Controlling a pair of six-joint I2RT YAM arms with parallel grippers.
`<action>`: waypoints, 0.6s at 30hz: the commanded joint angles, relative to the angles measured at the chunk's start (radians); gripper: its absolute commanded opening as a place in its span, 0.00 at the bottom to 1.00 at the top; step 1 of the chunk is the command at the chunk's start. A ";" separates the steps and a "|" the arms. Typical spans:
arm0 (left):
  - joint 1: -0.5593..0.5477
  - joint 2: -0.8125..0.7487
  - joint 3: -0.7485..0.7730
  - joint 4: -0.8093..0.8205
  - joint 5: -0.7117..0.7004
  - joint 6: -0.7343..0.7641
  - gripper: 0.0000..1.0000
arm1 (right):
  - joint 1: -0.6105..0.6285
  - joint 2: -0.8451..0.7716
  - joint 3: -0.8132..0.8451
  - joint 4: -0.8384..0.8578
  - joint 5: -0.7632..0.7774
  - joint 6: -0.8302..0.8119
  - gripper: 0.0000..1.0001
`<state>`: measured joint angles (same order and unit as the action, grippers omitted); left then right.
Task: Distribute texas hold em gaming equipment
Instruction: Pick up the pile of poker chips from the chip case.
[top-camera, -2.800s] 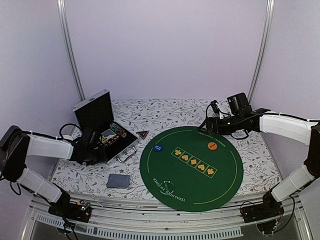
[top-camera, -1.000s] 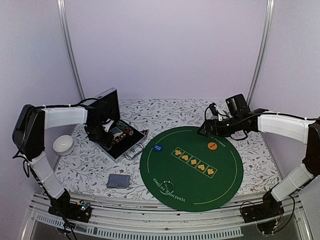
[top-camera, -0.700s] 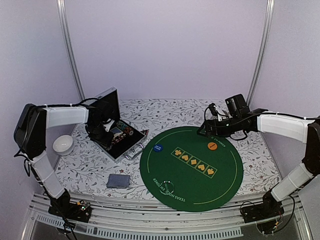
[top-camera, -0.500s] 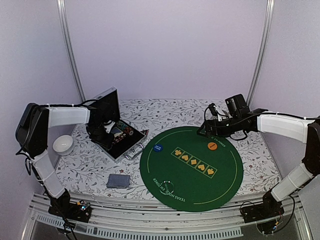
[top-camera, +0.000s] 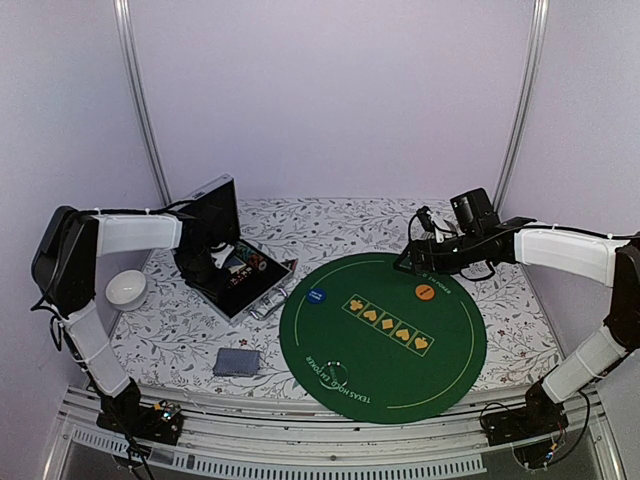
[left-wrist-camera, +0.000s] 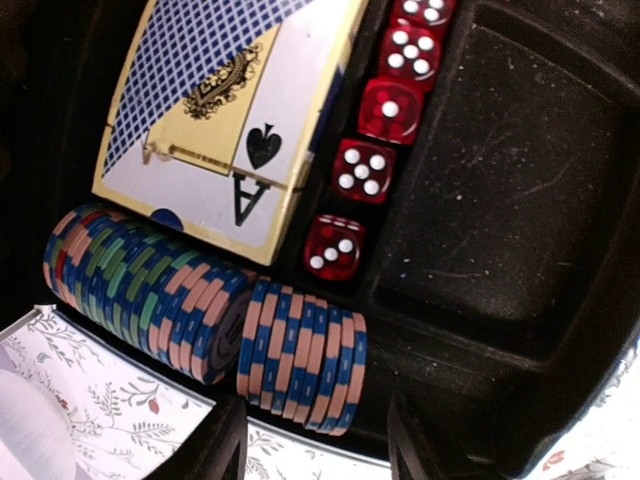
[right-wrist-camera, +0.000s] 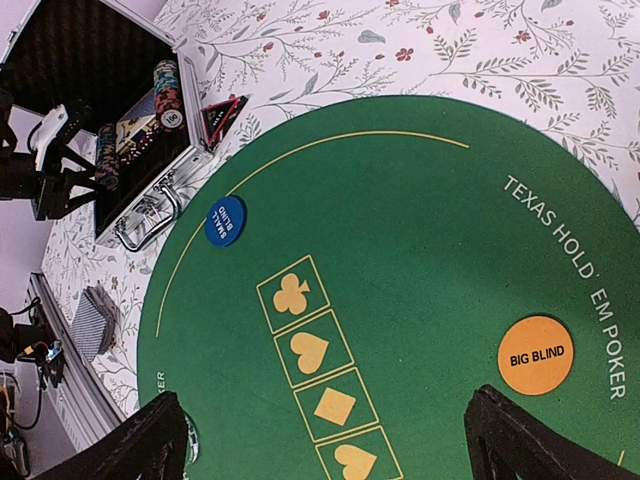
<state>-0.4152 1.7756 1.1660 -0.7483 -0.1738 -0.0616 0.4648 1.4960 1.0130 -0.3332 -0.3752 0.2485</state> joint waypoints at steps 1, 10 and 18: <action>-0.022 -0.006 0.008 0.022 0.040 0.023 0.50 | 0.006 0.010 0.007 0.006 -0.010 -0.011 0.99; -0.019 0.036 0.067 -0.003 -0.036 0.021 0.52 | 0.006 0.032 0.011 0.006 -0.017 -0.013 0.99; -0.012 0.063 0.075 -0.017 -0.022 0.019 0.52 | 0.006 0.026 0.006 0.004 -0.018 -0.015 0.99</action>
<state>-0.4217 1.8187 1.2278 -0.7547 -0.1986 -0.0521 0.4648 1.5208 1.0130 -0.3328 -0.3798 0.2455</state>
